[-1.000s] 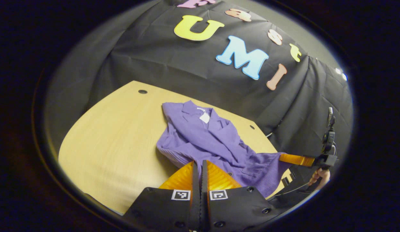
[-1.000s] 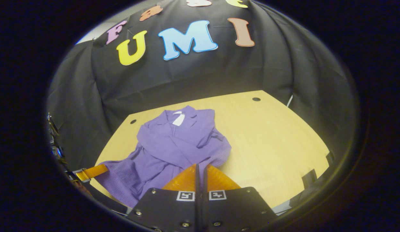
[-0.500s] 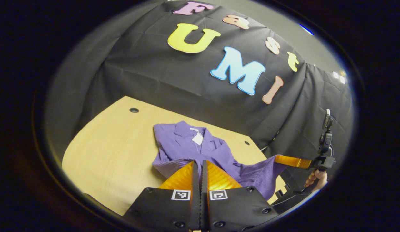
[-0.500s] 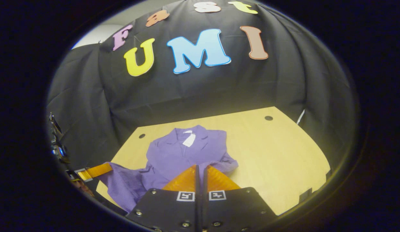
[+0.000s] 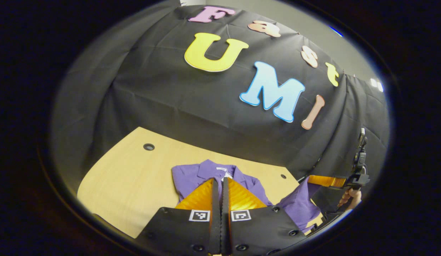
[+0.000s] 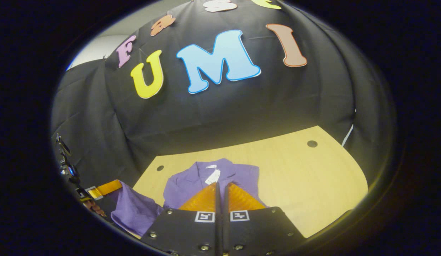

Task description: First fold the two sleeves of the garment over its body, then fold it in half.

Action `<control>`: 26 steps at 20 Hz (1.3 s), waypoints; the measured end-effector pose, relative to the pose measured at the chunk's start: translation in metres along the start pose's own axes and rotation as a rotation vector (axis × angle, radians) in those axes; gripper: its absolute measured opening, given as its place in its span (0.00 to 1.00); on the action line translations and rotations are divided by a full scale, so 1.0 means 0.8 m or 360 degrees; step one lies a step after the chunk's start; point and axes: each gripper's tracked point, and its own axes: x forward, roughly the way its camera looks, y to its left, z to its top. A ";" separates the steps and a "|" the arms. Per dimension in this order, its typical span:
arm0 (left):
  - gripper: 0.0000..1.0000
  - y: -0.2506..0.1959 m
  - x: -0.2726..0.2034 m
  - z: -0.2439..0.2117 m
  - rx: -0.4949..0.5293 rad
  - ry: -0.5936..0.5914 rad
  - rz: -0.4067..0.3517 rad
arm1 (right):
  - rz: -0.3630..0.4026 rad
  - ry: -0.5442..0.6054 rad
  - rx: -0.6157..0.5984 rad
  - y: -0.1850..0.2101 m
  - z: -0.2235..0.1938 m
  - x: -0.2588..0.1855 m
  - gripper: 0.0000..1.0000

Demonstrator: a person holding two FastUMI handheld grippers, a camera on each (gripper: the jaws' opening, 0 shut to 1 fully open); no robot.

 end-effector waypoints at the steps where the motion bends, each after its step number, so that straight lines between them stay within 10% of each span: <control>1: 0.07 0.003 0.015 0.007 0.0000 -0.0006 0.0025 | 0.0006 -0.0005 0.0011 -0.007 0.009 0.012 0.01; 15: 0.07 0.103 0.235 0.049 0.0015 -0.0078 0.0357 | 0.0003 0.0072 0.0214 -0.091 0.048 0.218 0.01; 26: 0.07 0.115 0.307 0.017 0.0221 0.0010 0.0404 | -0.0123 0.0147 0.0182 -0.115 0.018 0.271 0.02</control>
